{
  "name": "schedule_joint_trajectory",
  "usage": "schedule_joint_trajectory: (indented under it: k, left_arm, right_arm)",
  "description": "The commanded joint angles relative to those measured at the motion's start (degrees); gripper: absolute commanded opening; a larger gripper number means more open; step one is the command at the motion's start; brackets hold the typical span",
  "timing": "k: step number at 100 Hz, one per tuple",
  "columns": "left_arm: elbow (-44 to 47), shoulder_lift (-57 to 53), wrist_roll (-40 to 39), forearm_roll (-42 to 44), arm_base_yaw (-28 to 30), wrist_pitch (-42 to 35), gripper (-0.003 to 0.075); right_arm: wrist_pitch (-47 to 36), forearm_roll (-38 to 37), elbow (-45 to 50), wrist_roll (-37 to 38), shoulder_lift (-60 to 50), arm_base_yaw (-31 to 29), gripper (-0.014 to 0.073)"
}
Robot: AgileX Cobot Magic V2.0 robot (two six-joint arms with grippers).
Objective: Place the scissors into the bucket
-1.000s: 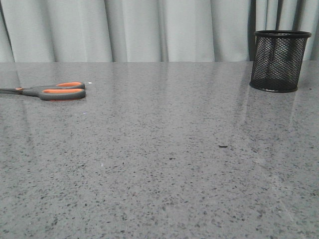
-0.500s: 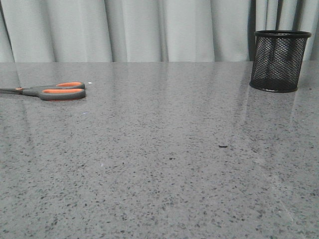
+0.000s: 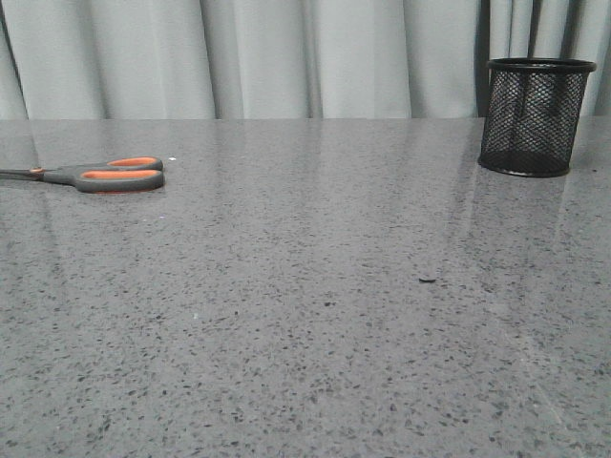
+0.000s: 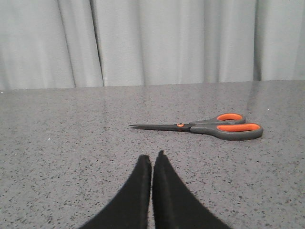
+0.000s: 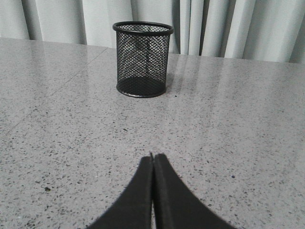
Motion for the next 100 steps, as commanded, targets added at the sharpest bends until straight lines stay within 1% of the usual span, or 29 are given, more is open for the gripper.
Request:
schedule_joint_trajectory:
  k: [1, 28, 35, 42, 49, 59, 75, 87, 92, 100]
  left_arm:
    - [1.01, -1.41, -0.62, -0.43, 0.06, -4.88, -0.002]
    - [1.01, -1.41, -0.62, -0.43, 0.06, -4.88, -0.002]
    - [1.01, -1.41, -0.62, -0.67, 0.06, -4.88, -0.002]
    - [1.01, -1.41, -0.62, -1.18, 0.06, -4.88, -0.002]
    - [1.01, -1.41, -0.62, -4.28, 0.06, -4.88, -0.002]
    - [1.01, -1.41, -0.62, -11.04, 0.06, -5.19, -0.002]
    - [1.01, -1.41, -0.62, -22.98, 0.06, -5.19, -0.002]
    - [0.49, -1.41, -0.62, -30.79, 0.06, -5.29, -0.0021]
    - [0.08, -1.41, -0.62, -32.6, 0.06, -5.29, -0.002]
    - [-1.42, -1.41, -0.62, -35.15, 0.06, -4.88, -0.002]
  right_arm:
    - [-4.46, -0.79, 1.46, -0.22, -1.06, -0.47, -0.007]
    - [-5.75, 0.32, 1.46, -0.22, -1.06, -0.47, -0.007]
    - [-6.11, 1.77, 1.46, -0.22, -1.06, -0.47, -0.007]
    - [-6.48, 4.81, 1.46, -0.22, -1.06, -0.47, -0.007]
    - [-7.56, 9.34, 1.46, -0.22, -1.06, -0.47, -0.007]
    - [-8.46, 17.11, 1.46, -0.22, -1.06, -0.47, -0.007]
    - [-10.17, 25.62, 1.46, -0.22, -1.06, -0.47, -0.007]
    - [-10.42, 35.2, 1.26, -0.22, -1.06, -0.47, -0.007]
    - [-9.58, 37.26, 0.63, -0.22, -1.06, -0.47, -0.0069]
    - [-7.36, 37.39, -1.45, -0.22, -1.06, -0.47, -0.0068]
